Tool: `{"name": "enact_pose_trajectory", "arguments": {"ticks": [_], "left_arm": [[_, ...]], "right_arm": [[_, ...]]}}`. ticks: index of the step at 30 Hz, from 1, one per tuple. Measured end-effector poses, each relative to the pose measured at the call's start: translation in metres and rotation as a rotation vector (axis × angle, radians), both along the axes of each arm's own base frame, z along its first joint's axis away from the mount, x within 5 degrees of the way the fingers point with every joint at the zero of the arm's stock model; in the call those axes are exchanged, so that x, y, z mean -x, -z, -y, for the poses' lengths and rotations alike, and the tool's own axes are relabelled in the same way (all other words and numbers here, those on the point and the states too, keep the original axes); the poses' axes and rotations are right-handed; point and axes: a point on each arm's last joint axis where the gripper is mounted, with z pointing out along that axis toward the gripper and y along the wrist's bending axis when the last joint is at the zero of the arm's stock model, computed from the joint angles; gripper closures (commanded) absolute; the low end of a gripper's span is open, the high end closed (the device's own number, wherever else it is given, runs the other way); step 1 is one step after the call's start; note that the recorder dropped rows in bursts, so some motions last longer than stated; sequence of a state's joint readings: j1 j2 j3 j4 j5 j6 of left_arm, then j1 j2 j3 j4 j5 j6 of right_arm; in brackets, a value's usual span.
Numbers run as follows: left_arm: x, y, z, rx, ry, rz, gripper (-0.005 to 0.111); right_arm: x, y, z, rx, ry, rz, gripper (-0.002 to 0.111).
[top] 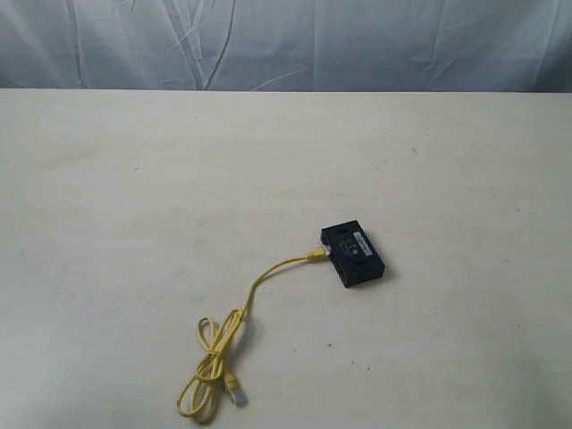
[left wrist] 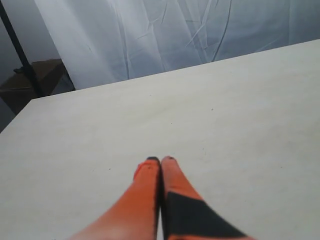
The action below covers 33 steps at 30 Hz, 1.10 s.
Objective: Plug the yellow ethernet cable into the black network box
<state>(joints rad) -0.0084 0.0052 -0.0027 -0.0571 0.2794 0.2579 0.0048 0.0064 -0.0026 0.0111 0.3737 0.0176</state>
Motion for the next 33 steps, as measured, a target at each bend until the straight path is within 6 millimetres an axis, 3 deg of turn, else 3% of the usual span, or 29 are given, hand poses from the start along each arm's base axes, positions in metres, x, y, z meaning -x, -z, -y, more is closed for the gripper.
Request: {"name": "enact_pose_trajectory", "arguments": {"ticks": [6, 16, 33], "left_arm": [[-0.0005, -0.0029, -0.0007, 0.127, -0.031, 0.03, 0.107], [-0.0006, -0.0033, -0.0008, 0.195, -0.044, 0.032, 0.107], [-0.0007, -0.0036, -0.0009, 0.211, -0.047, 0.036, 0.107]], "right_arm": [[0.0, 0.0, 0.0, 0.0, 0.0, 0.0, 0.109], [0.0, 0.0, 0.0, 0.0, 0.0, 0.0, 0.109], [0.0, 0.0, 0.0, 0.0, 0.0, 0.0, 0.109]]}}
